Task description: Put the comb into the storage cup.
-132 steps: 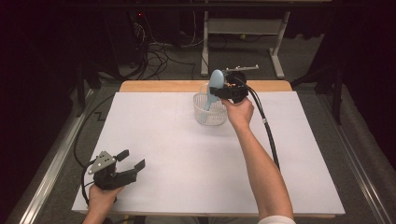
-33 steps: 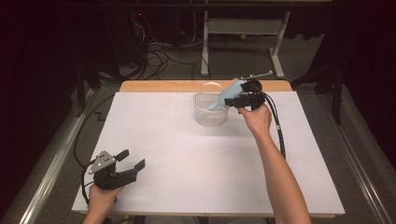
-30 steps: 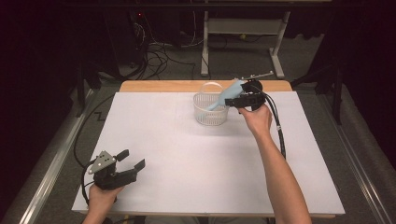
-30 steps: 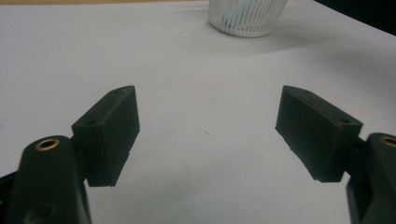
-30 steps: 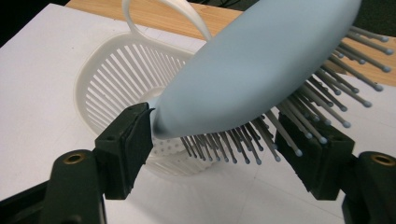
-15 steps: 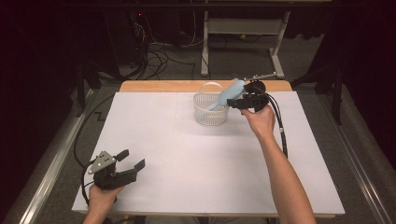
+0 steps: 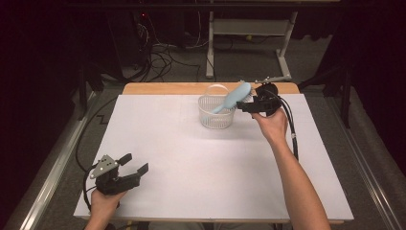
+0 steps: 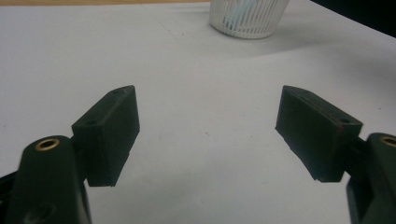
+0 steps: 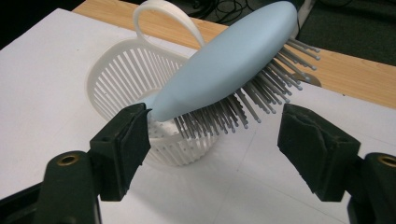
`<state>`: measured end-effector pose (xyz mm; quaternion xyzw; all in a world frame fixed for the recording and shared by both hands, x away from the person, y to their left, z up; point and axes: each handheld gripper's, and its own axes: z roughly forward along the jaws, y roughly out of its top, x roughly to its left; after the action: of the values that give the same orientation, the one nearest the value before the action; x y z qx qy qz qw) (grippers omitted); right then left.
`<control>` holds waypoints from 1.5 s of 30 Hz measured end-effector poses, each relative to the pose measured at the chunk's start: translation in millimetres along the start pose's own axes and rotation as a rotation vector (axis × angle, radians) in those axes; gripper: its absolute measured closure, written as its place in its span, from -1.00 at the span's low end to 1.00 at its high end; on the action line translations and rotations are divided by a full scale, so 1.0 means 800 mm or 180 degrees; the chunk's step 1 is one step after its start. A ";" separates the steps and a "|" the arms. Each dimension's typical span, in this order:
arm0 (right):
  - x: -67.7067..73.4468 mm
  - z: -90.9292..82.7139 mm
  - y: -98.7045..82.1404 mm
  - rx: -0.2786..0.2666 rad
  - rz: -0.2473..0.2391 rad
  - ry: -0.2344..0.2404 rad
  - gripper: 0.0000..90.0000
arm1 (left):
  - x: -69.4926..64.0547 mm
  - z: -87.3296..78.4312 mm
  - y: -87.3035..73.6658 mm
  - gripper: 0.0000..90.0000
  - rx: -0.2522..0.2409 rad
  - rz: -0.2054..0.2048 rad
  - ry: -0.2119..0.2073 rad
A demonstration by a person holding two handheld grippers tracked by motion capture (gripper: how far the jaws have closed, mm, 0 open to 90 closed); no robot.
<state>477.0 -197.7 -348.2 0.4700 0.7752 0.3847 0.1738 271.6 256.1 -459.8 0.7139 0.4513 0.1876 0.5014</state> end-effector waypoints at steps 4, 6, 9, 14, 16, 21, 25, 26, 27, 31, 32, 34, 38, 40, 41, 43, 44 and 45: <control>-0.001 -0.005 0.001 -0.0027 -0.0003 -0.0002 -0.43 | 0.000 0.000 0.000 -0.53 -0.0001 -0.0009 0.0002; -0.002 -0.007 0.001 -0.0045 -0.0015 -0.0004 -0.43 | 0.000 0.000 0.000 -0.53 -0.0001 -0.0011 0.0007; -0.003 -0.011 0.000 -0.0051 -0.0016 -0.0006 -0.43 | 0.000 0.000 0.000 -0.53 -0.0009 -0.0012 0.0011; -0.005 -0.016 -0.003 -0.0069 -0.0014 -0.0001 -0.43 | 0.001 -0.001 0.000 -0.53 -0.0016 -0.0025 0.0015; -0.006 -0.019 -0.004 -0.0091 0.0000 0.0000 -0.43 | 0.000 -0.001 0.000 -0.53 -0.0014 -0.0021 0.0018; -0.005 -0.027 -0.005 -0.0123 -0.0018 -0.0001 -0.43 | 0.000 -0.001 0.000 -0.53 -0.0024 -0.0025 0.0021; -0.005 -0.031 -0.006 -0.0138 -0.0033 -0.0001 -0.43 | 0.000 -0.001 0.000 -0.53 -0.0019 -0.0024 0.0020; -0.006 -0.032 -0.007 -0.0144 -0.0044 -0.0002 -0.43 | 0.001 -0.002 0.000 -0.53 -0.0021 -0.0023 0.0020; -0.006 -0.033 -0.007 -0.0145 -0.0041 -0.0003 -0.43 | 0.001 -0.002 0.000 -0.53 -0.0028 -0.0022 0.0021; -0.008 -0.036 -0.010 -0.0164 -0.0040 -0.0008 -0.43 | 0.001 -0.002 0.000 -0.53 -0.0031 -0.0028 0.0024; -0.008 -0.037 -0.010 -0.0169 -0.0026 -0.0003 -0.43 | 0.001 -0.002 0.000 -0.53 -0.0031 -0.0025 0.0026; -0.009 -0.039 -0.011 -0.0194 -0.0037 0.0002 -0.43 | 0.001 -0.002 0.000 -0.53 -0.0027 -0.0022 0.0027; -0.009 -0.045 -0.013 -0.0202 -0.0053 -0.0007 -0.43 | 0.000 -0.002 0.000 -0.53 -0.0032 -0.0017 0.0030; -0.009 -0.047 -0.014 -0.0201 -0.0055 -0.0007 -0.43 | 0.000 -0.002 0.000 -0.53 -0.0034 -0.0022 0.0028; -0.010 -0.048 -0.015 -0.0198 -0.0056 -0.0013 -0.43 | 0.000 -0.002 0.000 -0.53 -0.0033 -0.0022 0.0027; -0.011 -0.050 -0.016 -0.0216 -0.0047 -0.0018 -0.43 | 0.000 -0.002 0.000 -0.53 -0.0035 -0.0019 0.0029; -0.011 -0.052 -0.016 -0.0227 -0.0043 -0.0019 -0.43 | 0.000 -0.002 0.000 -0.53 -0.0037 -0.0021 0.0030; -0.011 -0.054 -0.016 -0.0243 -0.0049 -0.0022 -0.43 | 0.000 -0.002 0.000 -0.53 -0.0037 -0.0023 0.0031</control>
<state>446.8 -227.6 -331.4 0.4584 0.7629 0.4110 0.1973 270.5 257.3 -458.8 0.7085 0.4552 0.1920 0.5040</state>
